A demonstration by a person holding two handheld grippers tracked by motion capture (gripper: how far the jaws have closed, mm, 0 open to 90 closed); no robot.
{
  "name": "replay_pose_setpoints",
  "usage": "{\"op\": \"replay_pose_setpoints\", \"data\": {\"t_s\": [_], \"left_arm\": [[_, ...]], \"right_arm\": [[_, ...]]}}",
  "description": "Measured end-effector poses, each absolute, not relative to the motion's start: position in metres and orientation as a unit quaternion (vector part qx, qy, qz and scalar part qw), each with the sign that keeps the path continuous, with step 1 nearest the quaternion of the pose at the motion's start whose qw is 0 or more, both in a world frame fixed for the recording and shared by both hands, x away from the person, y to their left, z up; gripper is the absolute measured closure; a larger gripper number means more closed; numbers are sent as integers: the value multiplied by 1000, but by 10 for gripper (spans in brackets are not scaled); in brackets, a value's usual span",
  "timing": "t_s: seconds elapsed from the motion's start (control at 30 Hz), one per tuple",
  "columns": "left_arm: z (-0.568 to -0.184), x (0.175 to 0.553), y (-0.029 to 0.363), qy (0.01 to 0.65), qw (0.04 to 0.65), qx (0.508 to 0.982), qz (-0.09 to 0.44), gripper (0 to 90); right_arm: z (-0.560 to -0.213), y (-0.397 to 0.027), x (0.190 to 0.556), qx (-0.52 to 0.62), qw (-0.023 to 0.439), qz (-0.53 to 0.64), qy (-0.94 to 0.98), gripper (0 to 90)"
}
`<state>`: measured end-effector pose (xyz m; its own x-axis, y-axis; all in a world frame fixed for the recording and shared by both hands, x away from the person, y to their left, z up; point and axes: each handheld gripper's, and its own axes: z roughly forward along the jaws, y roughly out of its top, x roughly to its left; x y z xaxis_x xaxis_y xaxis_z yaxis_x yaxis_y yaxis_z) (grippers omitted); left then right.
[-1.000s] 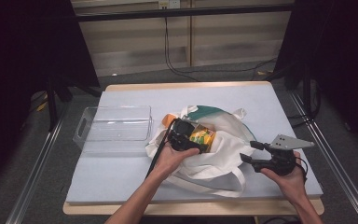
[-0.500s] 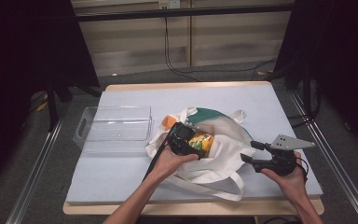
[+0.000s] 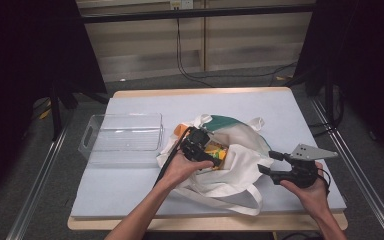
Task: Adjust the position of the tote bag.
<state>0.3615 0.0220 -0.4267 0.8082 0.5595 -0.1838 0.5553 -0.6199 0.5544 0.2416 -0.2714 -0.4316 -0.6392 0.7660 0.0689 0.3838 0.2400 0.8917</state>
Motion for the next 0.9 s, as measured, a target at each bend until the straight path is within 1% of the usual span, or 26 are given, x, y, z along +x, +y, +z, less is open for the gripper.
{"op": "replay_pose_setpoints", "data": {"t_s": [0.23,0.37,0.53,0.63,0.73,0.9], "left_arm": [[-435,366,5,322,265,909,8,176],[-435,366,2,320,254,913,10,197],[-431,370,7,333,272,903,-8,244],[-428,371,7,337,286,897,-6,254],[-427,371,6,336,286,897,-3,260],[-427,374,7,336,302,892,-1,276]], "right_arm": [[-432,-271,242,377,194,488,763,350],[-432,-271,242,378,194,488,763,350],[-431,-271,241,375,195,488,763,350],[-432,-271,241,375,194,488,764,350],[-432,-271,241,375,195,489,763,351],[-431,-270,241,375,194,489,763,351]]}}
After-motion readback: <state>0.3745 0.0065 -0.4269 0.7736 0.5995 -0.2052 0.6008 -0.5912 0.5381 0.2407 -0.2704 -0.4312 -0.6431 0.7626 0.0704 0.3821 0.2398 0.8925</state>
